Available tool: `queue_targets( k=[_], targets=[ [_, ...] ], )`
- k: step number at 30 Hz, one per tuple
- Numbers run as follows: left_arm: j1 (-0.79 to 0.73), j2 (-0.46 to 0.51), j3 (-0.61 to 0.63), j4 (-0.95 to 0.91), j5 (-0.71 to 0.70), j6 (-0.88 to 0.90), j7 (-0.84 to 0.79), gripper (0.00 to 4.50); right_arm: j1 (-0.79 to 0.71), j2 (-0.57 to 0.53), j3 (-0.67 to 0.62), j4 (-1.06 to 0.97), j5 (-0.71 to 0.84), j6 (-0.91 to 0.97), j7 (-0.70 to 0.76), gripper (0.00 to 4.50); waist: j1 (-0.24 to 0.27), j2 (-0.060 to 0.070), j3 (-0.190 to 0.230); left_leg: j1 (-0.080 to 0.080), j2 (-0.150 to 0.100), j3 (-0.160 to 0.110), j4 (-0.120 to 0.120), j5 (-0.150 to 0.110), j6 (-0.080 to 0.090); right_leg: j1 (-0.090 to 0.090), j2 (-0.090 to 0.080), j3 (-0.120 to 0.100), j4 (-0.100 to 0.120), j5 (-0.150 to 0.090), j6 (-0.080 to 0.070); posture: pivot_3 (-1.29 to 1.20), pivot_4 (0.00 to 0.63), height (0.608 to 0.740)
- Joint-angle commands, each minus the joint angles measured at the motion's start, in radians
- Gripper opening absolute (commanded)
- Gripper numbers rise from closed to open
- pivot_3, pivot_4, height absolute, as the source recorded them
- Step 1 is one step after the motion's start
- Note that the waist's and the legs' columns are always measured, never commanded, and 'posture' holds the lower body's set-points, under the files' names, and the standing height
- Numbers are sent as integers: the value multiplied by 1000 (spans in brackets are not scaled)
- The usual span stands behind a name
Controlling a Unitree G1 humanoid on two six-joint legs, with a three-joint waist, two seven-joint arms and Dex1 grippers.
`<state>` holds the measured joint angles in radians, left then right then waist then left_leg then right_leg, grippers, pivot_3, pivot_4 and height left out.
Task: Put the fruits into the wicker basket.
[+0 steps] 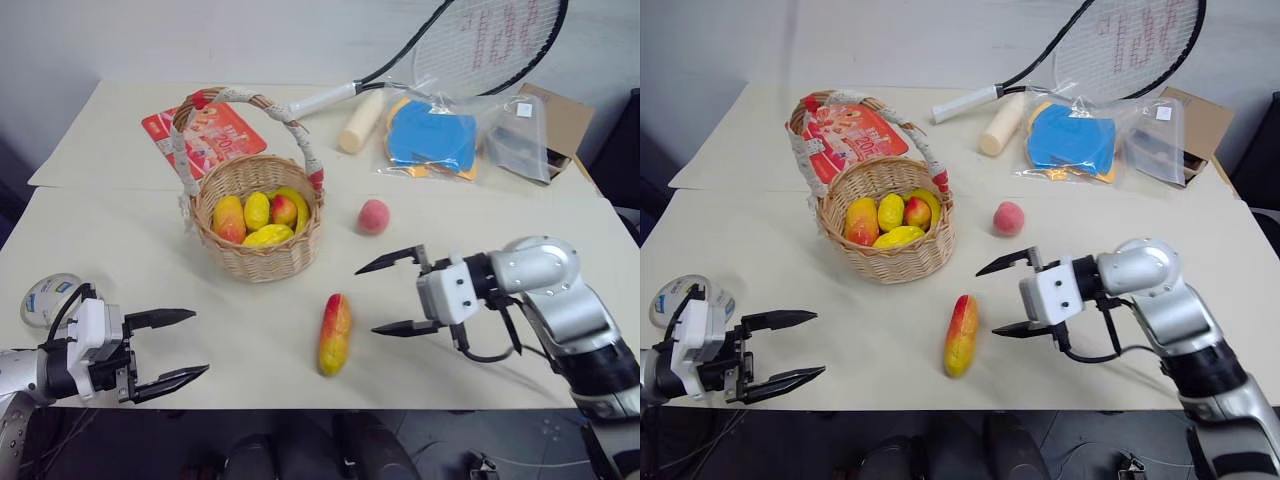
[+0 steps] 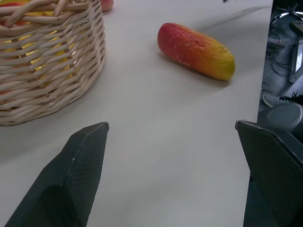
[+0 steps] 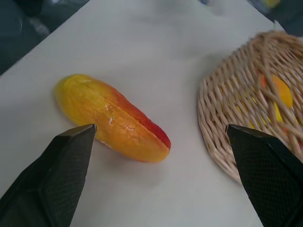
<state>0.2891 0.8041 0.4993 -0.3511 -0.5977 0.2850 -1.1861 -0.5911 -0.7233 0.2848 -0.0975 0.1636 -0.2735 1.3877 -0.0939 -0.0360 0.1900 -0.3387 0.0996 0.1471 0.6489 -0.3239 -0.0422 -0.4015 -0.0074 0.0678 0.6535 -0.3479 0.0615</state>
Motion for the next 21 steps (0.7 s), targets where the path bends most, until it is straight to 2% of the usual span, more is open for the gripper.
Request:
queue_targets(
  k=[1, 8, 14, 19, 21],
  targets=[
    [3, -4, 2, -30, -17, 1, 15, 4490, -60, 25, 79, 97, -74, -93, 55, 4500, 3, 0, 0, -1, 0, 1, 0, 0, 0, -1, 0, 0, 0, 0, 0, 0, 150, 740],
    [-33, 1, -13, -7, -16, 1, 29, 4490, -254, 157, 194, 332, -201, -234, 51, 4500, -2, 1, 1, -8, 2, 4, 13, 0, 0, -10, 0, 1, 11, 0, 0, 0, 150, 740],
    [-49, 0, -19, 3, -17, -6, 25, 4490, -305, 223, 293, 376, -213, -276, 136, 4500, -9, 1, 1, -6, 2, 3, 14, 1, -1, -9, 0, 1, 16, 0, 0, 0, 150, 740],
    [-28, 9, -13, -18, -37, -2, -7, 4490, -361, 264, 322, 486, -238, -314, 138, 4500, -18, 1, 1, -7, 2, 3, 14, 1, -1, -10, 0, 1, 16, 0, 0, 0, 150, 740],
    [-14, 6, -13, -29, -37, -3, -13, 4500, -359, 266, 336, 508, -233, -305, 165, 4105, -20, 1, 1, -6, 2, 3, 14, 1, -1, -10, 0, 1, 17, 0, 0, 0, 150, 740]
  ],
)
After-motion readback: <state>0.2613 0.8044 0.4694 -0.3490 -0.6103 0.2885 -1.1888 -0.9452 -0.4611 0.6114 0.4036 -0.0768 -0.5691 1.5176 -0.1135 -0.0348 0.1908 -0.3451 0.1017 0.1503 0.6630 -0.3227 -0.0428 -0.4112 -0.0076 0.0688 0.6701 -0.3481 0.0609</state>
